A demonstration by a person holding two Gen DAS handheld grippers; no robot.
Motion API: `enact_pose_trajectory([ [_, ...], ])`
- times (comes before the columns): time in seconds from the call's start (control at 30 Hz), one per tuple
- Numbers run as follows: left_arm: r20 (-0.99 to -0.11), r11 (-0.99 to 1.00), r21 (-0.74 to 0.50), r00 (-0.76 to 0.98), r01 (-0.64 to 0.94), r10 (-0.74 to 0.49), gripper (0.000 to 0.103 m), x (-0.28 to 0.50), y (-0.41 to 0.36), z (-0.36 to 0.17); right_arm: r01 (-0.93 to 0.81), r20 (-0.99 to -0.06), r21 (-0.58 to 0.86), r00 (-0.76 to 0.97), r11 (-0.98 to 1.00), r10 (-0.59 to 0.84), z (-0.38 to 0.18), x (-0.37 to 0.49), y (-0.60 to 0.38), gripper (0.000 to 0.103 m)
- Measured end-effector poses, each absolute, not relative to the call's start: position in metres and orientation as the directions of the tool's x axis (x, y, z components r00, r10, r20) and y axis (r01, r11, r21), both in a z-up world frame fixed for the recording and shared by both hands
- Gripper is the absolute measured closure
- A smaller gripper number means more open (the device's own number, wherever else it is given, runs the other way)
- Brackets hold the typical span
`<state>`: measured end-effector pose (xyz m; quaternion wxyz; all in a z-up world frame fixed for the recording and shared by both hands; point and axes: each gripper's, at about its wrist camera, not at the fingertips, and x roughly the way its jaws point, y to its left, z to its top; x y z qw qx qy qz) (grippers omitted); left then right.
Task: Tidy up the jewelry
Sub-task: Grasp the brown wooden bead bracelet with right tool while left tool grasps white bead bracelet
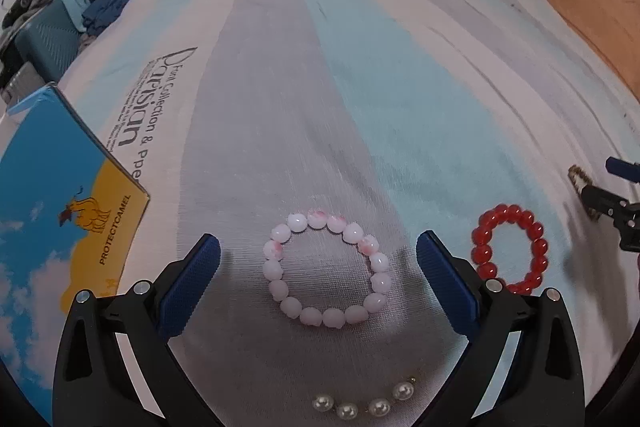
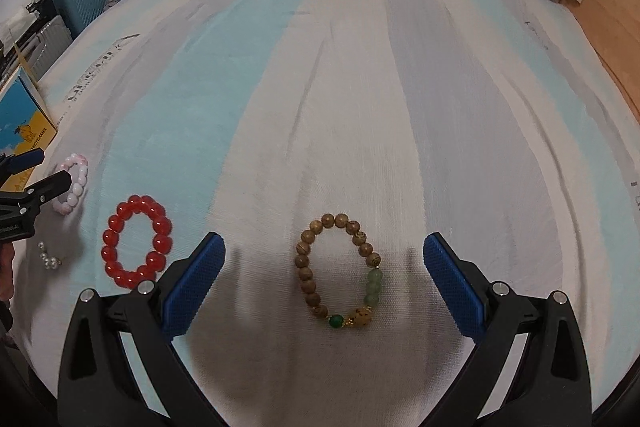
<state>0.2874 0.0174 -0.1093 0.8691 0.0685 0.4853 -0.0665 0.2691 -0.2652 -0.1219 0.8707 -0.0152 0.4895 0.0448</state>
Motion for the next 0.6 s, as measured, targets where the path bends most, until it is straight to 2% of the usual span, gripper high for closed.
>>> enact_pose_trajectory([
  [0.13,-0.862,0.983,0.048,0.504,0.178,-0.049,0.008,0.289,0.018,-0.12,-0.082,-0.864,0.026,0.499,0.996,0.064,-0.133,0.272,-0.271,0.008],
  [0.27,-0.873,0.984,0.034,0.485,0.174,-0.056,0.012,0.287,0.018,-0.13,-0.076,-0.874,0.052,0.479,0.996,0.083,-0.141,0.274,-0.275,0.008],
  [0.43,-0.871,0.985,0.037,0.488,0.17,-0.052,0.015,0.286,0.019,-0.135,-0.06,-0.878,0.083,0.467,0.995,0.102,-0.147,0.273,-0.285,0.025],
  [0.53,-0.875,0.984,0.041,0.482,0.172,-0.048,0.027,0.283,0.017,-0.137,-0.055,-0.879,0.109,0.461,0.993,0.122,-0.147,0.272,-0.289,0.037],
  [0.6,-0.873,0.981,0.044,0.485,0.187,-0.053,0.041,0.279,0.012,-0.135,-0.055,-0.879,0.116,0.459,0.992,0.128,-0.145,0.271,-0.29,0.043],
])
